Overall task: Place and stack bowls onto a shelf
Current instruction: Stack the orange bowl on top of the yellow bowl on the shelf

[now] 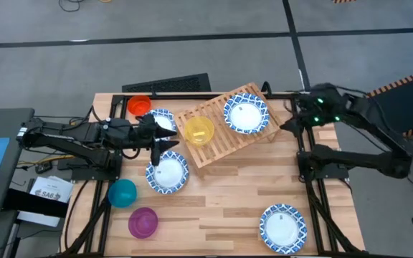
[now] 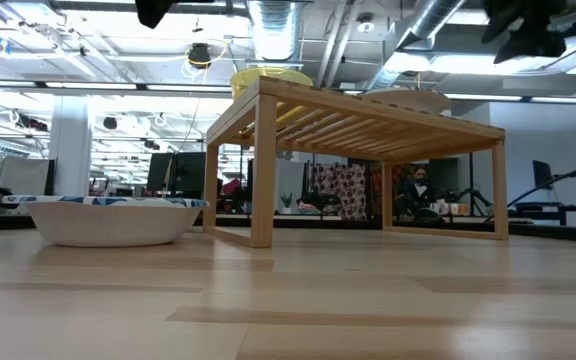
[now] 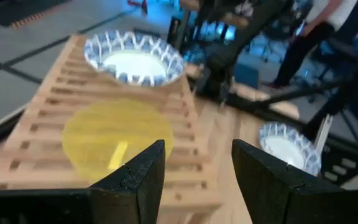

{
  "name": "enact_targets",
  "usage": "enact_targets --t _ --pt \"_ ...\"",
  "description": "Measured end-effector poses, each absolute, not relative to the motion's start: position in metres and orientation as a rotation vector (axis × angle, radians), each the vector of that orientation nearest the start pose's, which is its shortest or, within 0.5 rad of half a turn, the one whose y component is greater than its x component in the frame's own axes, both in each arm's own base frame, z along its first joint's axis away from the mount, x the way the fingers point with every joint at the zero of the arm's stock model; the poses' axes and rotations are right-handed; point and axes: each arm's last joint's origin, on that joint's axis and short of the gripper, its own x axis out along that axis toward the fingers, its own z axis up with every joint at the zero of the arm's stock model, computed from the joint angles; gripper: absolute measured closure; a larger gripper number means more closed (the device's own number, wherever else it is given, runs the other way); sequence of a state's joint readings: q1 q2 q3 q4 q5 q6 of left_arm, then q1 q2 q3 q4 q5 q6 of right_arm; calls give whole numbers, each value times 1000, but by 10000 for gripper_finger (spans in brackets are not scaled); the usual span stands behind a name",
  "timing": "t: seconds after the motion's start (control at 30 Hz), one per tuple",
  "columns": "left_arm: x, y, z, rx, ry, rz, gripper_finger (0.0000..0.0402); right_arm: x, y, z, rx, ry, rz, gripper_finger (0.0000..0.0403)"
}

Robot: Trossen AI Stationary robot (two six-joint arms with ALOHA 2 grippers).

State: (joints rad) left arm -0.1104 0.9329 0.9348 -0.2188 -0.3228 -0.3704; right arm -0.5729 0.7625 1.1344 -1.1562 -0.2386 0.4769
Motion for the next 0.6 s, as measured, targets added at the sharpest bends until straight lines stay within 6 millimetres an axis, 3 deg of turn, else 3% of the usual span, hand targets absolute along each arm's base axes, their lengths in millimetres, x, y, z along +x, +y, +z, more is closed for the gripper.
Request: enact_targets --t 0.3,0.43,0.6 --pt "202 -13 374 -323 -12 231 230 83 -27 358 682 46 -183 163" --pt "202 -12 378 -317 -53 251 230 86 -25 362 619 -57 -131 163" --pt "202 -12 378 -317 -56 258 230 92 -25 363 572 -56 -111 163"
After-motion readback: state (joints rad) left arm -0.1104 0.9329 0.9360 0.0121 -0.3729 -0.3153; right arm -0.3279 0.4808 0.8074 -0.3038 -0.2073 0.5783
